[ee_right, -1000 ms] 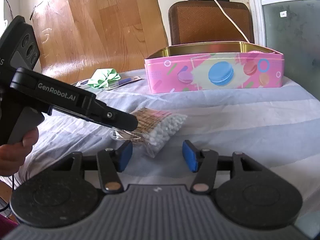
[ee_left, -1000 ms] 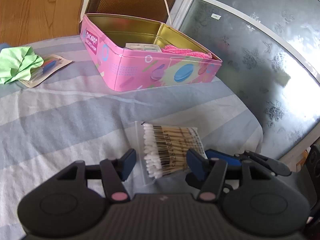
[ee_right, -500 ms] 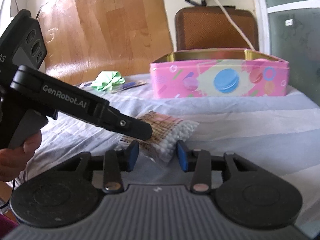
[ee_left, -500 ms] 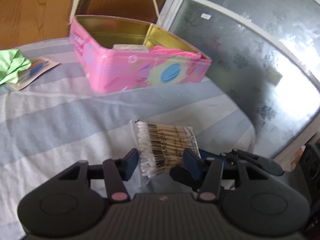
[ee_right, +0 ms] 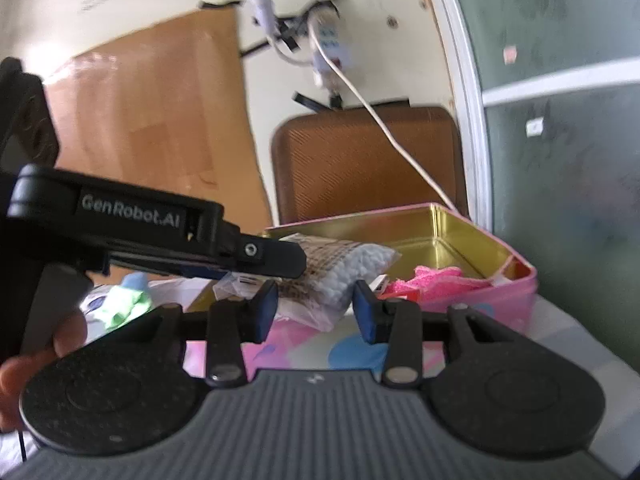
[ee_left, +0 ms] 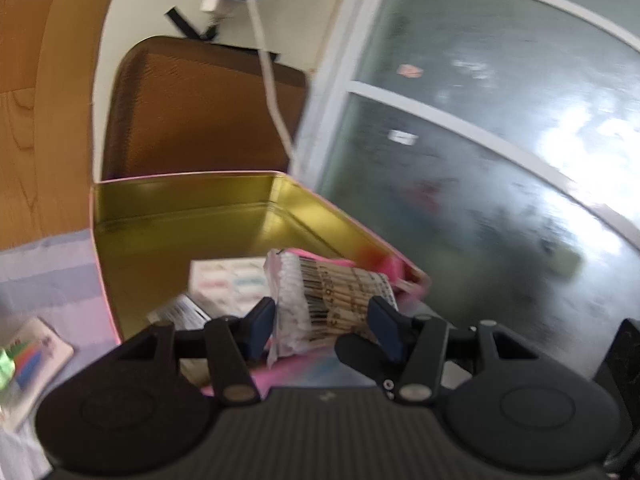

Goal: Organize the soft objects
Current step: 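Lift the cotton swab bag toward the pink tin, then release the cotton swab bag into the pink tin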

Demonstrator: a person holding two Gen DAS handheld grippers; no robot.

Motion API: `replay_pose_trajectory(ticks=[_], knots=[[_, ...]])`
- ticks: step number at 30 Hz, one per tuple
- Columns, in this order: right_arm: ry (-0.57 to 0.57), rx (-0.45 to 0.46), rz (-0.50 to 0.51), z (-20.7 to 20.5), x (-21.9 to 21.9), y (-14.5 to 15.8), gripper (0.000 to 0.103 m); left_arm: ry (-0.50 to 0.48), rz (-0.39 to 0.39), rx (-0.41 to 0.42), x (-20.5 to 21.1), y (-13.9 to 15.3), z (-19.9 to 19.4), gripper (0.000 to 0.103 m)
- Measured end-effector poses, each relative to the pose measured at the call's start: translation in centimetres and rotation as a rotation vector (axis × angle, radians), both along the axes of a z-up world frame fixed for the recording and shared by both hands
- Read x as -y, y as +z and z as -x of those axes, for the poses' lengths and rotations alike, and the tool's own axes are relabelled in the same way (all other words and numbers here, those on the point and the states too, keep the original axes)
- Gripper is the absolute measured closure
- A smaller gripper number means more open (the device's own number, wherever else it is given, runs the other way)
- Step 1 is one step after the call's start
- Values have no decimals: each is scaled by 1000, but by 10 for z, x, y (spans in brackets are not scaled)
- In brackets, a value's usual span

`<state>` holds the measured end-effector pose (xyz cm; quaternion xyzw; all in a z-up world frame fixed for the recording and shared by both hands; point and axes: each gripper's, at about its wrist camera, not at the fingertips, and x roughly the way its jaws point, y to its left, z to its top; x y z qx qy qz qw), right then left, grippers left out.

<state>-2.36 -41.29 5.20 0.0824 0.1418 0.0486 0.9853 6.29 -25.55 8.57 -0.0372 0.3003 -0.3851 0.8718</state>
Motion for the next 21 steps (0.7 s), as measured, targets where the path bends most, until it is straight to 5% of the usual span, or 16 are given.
replay_pose_trajectory(ticks=[9,16,21], knots=[[-64,-88,114,-72,-18,-17,52,217,-99,-30,-9,-18,-53,44],[-83,-37,27,-31,-17,-11,51,242,-52,-19,-59,-11,-27,44],[46,31,-42,5,-39,-2,50,274,29,-56,-137,-27,11,38]])
